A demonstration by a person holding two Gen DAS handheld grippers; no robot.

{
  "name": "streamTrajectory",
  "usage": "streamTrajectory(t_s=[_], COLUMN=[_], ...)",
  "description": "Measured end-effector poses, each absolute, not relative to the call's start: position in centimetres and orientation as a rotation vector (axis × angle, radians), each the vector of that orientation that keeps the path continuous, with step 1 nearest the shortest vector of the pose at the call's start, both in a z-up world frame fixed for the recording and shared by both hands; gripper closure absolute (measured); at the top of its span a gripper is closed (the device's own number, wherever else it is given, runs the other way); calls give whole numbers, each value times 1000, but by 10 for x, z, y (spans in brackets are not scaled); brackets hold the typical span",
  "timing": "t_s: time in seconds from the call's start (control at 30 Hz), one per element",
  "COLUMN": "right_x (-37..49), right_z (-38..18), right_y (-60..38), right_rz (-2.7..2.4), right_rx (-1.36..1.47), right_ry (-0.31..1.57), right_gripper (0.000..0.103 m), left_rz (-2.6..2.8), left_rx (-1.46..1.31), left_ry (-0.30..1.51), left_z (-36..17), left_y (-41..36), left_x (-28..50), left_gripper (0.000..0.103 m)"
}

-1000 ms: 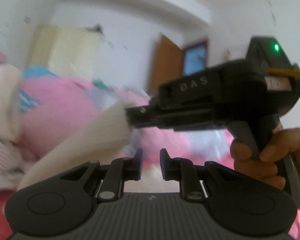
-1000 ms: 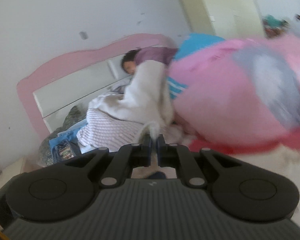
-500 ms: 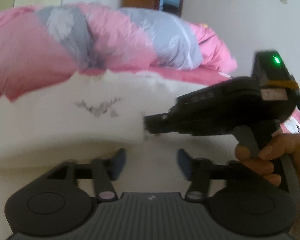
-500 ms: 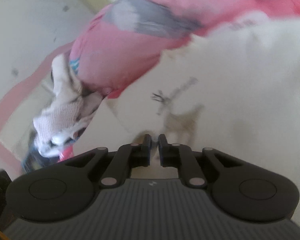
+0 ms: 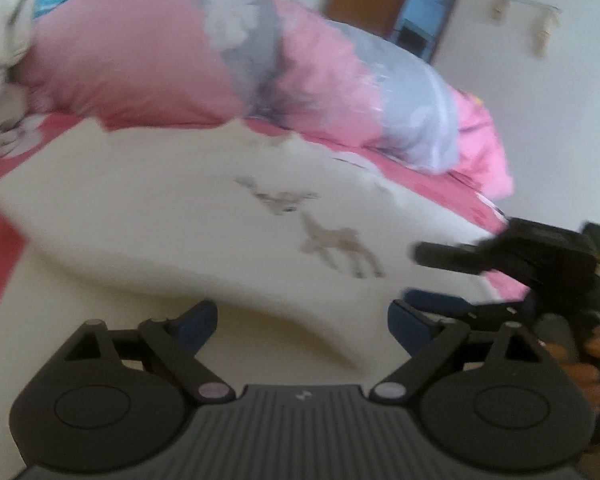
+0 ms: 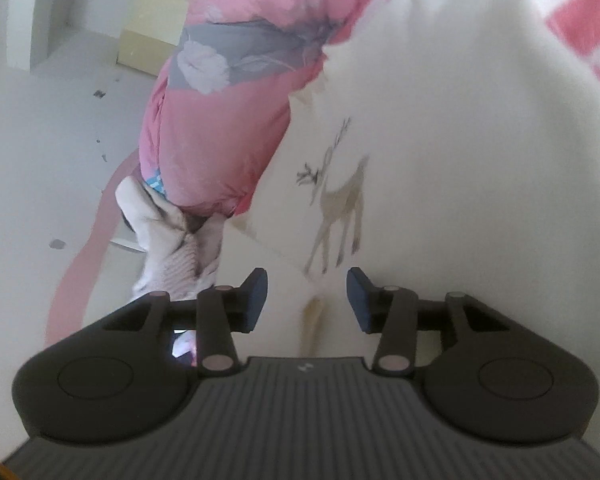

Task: Fold towel

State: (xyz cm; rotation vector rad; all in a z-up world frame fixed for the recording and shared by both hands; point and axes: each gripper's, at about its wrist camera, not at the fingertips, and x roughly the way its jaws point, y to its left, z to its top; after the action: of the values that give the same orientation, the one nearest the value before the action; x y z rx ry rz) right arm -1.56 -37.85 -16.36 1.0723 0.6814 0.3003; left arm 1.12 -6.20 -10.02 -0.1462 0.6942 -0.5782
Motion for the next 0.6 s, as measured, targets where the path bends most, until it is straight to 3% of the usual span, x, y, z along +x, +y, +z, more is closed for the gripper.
streamTrajectory(t_s=[0.33, 0.53, 0.6], right_x=[-7, 4, 7], right_z=[-156, -162, -163], right_y=[-327, -308, -302], right_rz=[267, 227, 217], right_rx=[1016, 992, 972], right_ry=[851, 827, 815], right_gripper=[55, 56, 62], left_rz=[-551, -533, -528], left_rx=[-261, -311, -327], left_ry=[705, 684, 683], left_z=[-109, -116, -119], left_y=[-27, -14, -11], left_x=[31, 40, 43], left_gripper=[22, 25, 27])
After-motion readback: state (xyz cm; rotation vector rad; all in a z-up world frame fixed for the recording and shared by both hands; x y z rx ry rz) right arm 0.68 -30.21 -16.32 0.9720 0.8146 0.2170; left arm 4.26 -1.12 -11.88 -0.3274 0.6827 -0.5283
